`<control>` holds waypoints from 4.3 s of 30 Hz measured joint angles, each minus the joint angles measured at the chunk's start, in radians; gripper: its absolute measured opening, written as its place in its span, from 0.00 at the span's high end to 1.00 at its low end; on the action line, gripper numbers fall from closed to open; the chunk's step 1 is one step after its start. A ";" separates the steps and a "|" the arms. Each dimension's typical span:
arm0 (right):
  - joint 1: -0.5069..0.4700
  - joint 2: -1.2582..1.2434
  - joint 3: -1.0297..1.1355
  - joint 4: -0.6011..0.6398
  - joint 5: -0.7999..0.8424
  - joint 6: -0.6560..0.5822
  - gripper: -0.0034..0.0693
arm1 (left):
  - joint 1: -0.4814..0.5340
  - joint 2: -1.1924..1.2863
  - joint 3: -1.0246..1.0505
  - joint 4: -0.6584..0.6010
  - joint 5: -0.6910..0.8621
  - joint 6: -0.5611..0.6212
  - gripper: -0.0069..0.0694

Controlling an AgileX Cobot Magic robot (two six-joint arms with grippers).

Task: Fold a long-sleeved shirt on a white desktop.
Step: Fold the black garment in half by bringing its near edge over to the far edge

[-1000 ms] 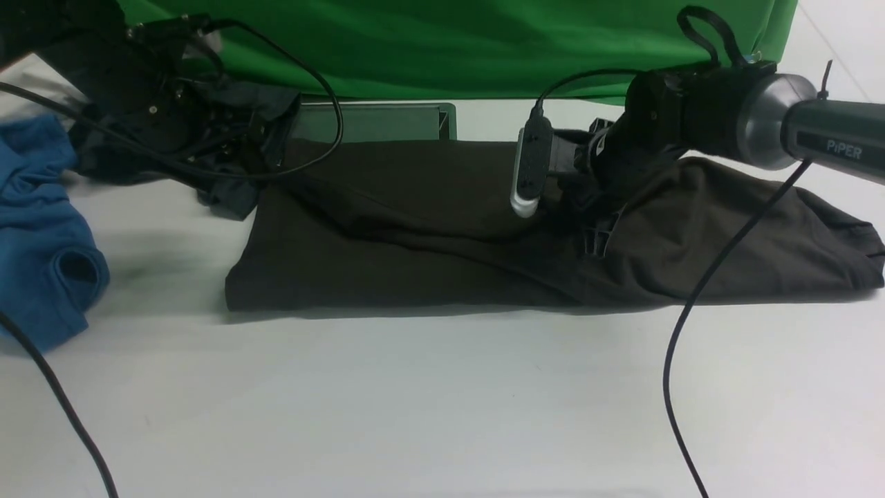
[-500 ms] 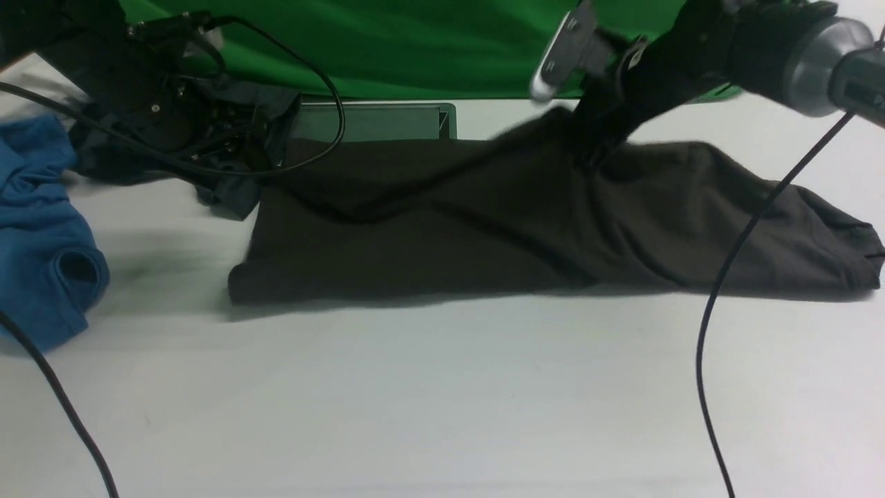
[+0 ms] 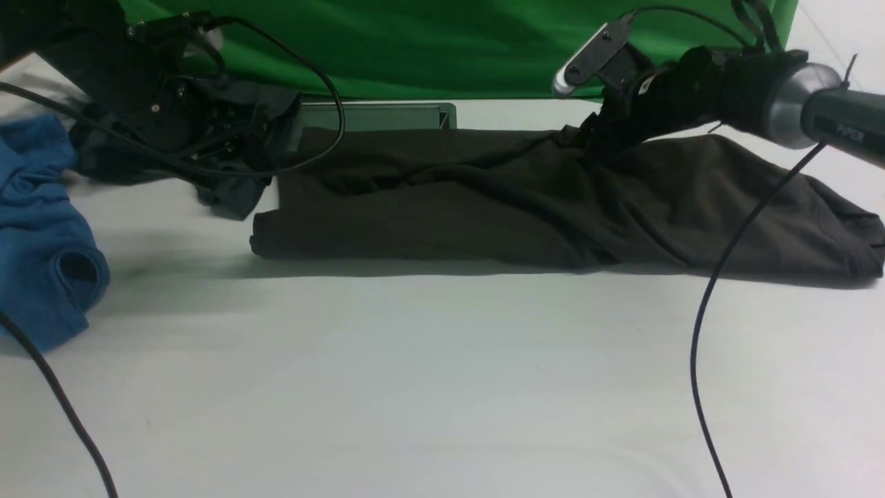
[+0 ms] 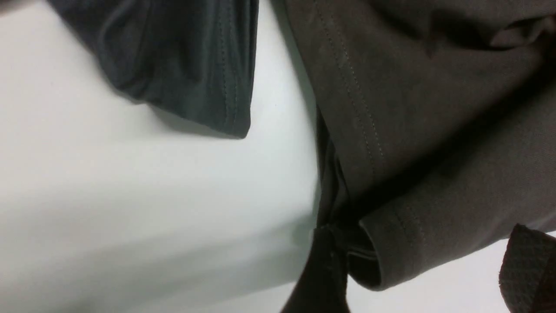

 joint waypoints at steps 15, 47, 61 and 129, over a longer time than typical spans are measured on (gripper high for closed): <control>-0.180 -0.344 0.107 -0.043 0.418 0.446 0.61 | 0.000 0.131 0.000 -0.016 0.050 -0.214 0.23; -0.357 -0.405 0.709 0.020 0.551 0.444 0.92 | 0.094 -0.034 0.408 0.050 -0.029 -0.227 0.85; -0.318 -0.716 0.943 -0.050 0.386 0.481 0.90 | 0.113 -0.208 0.645 0.354 -0.117 -0.431 0.67; 0.001 -0.934 0.775 0.099 0.407 0.068 0.63 | 0.115 0.085 -0.045 -0.014 0.092 1.119 0.86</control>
